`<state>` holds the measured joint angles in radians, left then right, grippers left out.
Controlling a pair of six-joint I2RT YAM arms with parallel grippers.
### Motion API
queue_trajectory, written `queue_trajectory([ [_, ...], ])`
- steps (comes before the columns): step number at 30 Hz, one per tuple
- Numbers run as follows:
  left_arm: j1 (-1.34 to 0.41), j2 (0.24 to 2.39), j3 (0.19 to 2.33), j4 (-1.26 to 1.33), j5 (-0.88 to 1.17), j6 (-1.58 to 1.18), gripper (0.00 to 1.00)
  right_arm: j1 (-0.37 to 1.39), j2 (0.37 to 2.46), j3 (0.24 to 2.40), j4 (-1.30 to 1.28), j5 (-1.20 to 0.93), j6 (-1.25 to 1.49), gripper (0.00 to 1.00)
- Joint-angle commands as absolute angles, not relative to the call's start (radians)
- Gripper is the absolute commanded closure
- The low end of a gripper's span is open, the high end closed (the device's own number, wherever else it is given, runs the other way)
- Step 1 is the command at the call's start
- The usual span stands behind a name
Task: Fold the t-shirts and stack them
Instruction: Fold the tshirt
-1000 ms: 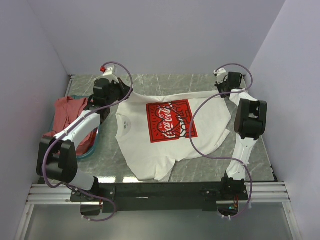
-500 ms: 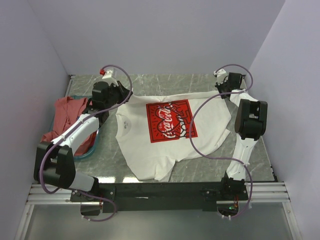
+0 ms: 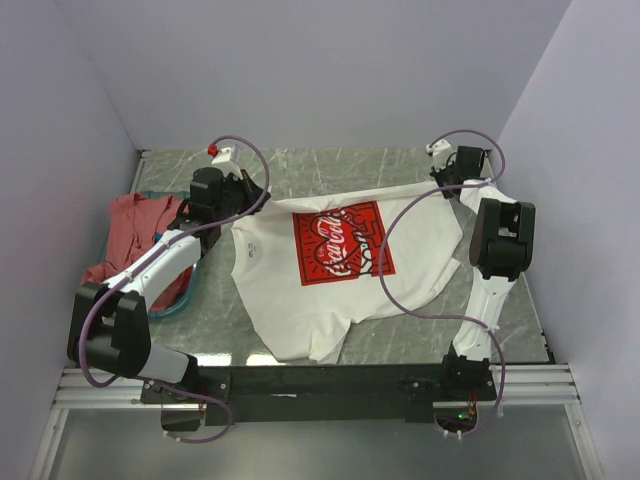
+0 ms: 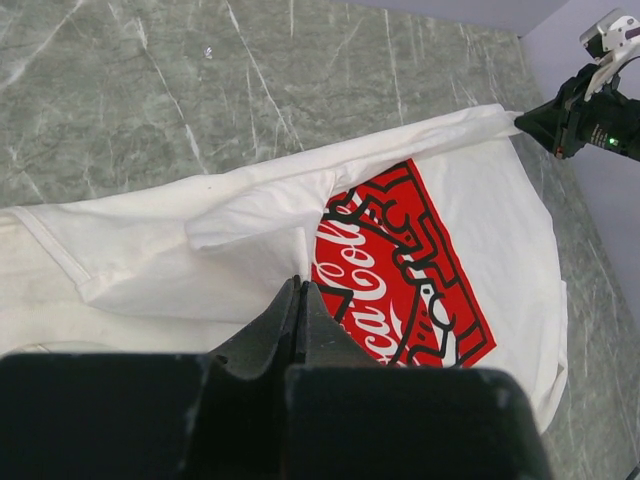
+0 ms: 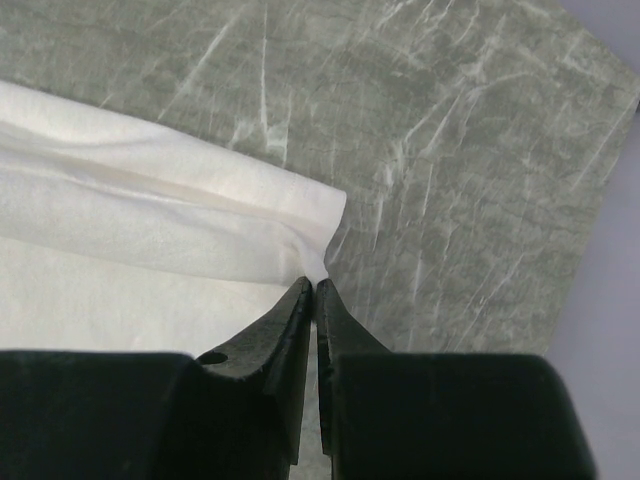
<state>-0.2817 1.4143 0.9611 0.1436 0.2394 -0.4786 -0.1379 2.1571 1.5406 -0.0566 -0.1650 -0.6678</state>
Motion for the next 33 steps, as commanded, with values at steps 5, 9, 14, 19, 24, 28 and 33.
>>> queue_trajectory([
  [5,-0.288,1.368,0.959,0.144,0.262,-0.451,1.0,-0.149,2.112,1.52,-0.061,-0.133,-0.721,0.87],
  [9,-0.288,1.364,0.959,0.138,0.265,-0.449,1.0,-0.149,2.111,1.513,-0.06,-0.13,-0.724,0.86],
  [14,-0.29,1.35,0.954,0.126,0.268,-0.44,1.0,-0.149,2.112,1.509,-0.055,-0.127,-0.721,0.85],
  [19,-0.288,1.33,0.948,0.114,0.267,-0.43,1.0,-0.149,2.114,1.505,-0.052,-0.126,-0.724,0.84],
  [24,-0.288,1.327,0.945,0.109,0.278,-0.428,1.0,-0.149,2.114,1.505,-0.054,-0.121,-0.726,0.84],
  [28,-0.29,1.33,0.946,0.098,0.291,-0.425,1.0,-0.149,2.115,1.503,-0.058,-0.12,-0.73,0.83],
  [33,-0.291,1.333,0.945,0.086,0.298,-0.417,1.0,-0.149,2.115,1.5,-0.061,-0.118,-0.741,0.83],
])
